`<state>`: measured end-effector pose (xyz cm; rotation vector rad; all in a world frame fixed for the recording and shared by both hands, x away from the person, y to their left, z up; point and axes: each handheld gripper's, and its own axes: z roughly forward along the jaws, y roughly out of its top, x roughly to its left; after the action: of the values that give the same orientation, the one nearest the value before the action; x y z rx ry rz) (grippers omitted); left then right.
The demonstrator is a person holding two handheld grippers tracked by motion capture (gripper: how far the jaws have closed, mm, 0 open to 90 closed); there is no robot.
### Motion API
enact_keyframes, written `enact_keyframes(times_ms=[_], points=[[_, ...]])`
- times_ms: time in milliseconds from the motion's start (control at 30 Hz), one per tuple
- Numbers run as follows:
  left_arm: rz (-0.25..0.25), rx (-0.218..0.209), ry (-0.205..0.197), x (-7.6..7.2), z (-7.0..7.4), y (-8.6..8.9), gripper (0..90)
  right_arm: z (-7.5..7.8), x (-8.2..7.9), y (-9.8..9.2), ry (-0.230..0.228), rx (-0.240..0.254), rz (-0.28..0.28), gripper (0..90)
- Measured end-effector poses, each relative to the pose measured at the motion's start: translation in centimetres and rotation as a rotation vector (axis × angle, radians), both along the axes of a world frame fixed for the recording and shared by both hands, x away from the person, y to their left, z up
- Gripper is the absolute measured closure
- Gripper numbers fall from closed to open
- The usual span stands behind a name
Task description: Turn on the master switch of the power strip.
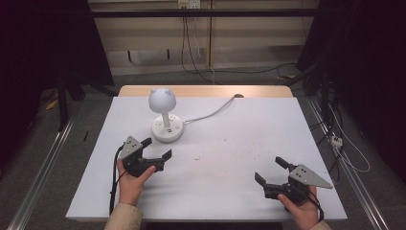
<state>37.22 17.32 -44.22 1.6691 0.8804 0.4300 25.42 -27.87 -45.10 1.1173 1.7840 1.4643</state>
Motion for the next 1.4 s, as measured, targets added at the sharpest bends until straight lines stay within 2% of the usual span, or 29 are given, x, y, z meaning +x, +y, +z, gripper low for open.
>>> enact_keyframes(times_ms=[400,500,900,1100,1233,1400], points=[[-0.007,-0.005,0.019,1.3,-0.1,-1.4,5.7,0.0,0.0,0.0,0.001,0.005,0.001,3.9],[-0.01,0.008,0.026,1.6,-0.2,-1.8,5.8,0.1,-0.1,0.0,-0.002,0.003,0.003,3.9],[-0.019,0.012,0.024,3.0,-0.1,-3.2,9.8,0.1,-0.1,0.0,-0.005,0.004,0.007,4.0],[-0.017,0.027,0.013,3.3,0.0,-3.7,17.5,0.2,-0.1,0.0,-0.007,0.01,0.004,4.0],[0.013,0.043,0.018,3.6,-0.1,-4.0,25.7,0.2,-0.1,0.0,-0.006,0.006,0.002,4.0],[0.029,0.053,0.014,4.0,-0.1,-4.5,31.3,0.2,-0.1,0.0,-0.012,0.006,0.008,4.0]])
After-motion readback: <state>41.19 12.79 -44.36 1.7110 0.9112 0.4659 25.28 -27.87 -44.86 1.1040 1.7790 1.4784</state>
